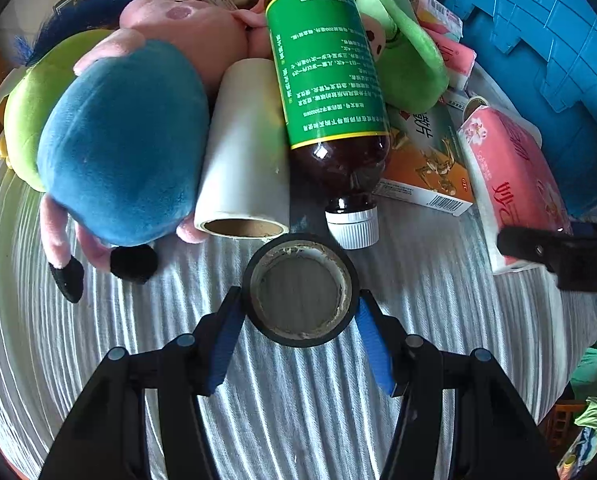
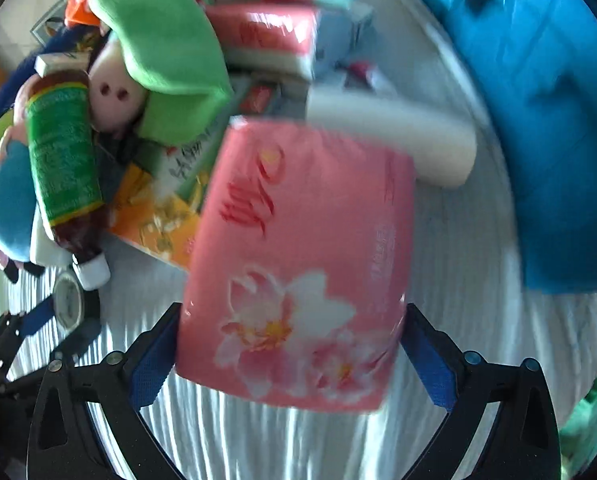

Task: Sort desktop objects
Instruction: 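Grasp the tape roll with the left tool while the right tool grasps the pink tissue pack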

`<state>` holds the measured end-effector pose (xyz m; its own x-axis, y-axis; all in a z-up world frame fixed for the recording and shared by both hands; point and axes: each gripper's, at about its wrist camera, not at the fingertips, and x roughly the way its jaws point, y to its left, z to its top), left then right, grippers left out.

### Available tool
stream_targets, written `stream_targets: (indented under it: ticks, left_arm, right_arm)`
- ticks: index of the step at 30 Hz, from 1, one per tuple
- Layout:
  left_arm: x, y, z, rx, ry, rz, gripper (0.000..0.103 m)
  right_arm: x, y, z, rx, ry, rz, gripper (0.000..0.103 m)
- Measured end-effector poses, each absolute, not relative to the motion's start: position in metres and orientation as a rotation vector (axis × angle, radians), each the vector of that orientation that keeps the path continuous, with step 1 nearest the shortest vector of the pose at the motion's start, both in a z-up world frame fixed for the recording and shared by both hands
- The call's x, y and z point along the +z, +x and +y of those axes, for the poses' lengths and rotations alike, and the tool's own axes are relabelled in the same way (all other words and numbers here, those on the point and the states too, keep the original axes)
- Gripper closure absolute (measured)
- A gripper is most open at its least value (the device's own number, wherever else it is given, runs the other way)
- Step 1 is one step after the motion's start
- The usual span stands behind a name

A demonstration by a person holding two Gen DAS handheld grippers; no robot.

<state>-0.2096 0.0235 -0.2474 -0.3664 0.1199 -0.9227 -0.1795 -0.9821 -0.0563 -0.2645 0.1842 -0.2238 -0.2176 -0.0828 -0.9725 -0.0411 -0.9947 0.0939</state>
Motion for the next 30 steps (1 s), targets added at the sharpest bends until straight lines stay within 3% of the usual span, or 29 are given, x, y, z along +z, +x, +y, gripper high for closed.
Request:
stream_targets:
  ticks: [5, 8, 14, 15, 17, 27, 30]
  left_arm:
    - [-0.245, -0.21, 0.029, 2.456, -1.675, 0.087, 0.048]
    - [-0.244, -0.212, 0.033, 2.447, -1.697, 0.088, 0.048]
    - [-0.24, -0.215, 0.04, 2.444, -1.734, 0.101, 0.048]
    - [-0.238, -0.214, 0.041, 2.438, -1.735, 0.095, 0.048]
    - [-0.232, -0.21, 0.042, 2.437, -1.72, 0.089, 0.048]
    - [-0.146, -0.182, 0.044, 2.586, -1.432, 0.178, 0.048]
    - [-0.111, -0.207, 0.003, 2.649, -1.322, 0.177, 0.048]
  right_arm:
    - [-0.216, -0.245, 0.195, -2.4, 1.928, -0.133, 0.005]
    - [-0.208, -0.254, 0.196, -2.424, 1.881, -0.126, 0.0]
    - [-0.216, -0.284, 0.195, -2.428, 1.895, -0.145, 0.001]
    - [-0.216, -0.285, 0.194, -2.429, 1.897, -0.13, 0.012]
    - [-0.211, -0.279, 0.187, -2.442, 1.877, -0.061, 0.013]
    - [-0.139, -0.24, 0.165, -2.483, 1.613, 0.056, 0.014]
    - [-0.108, -0.225, 0.163, -2.531, 1.483, 0.077, 0.014]
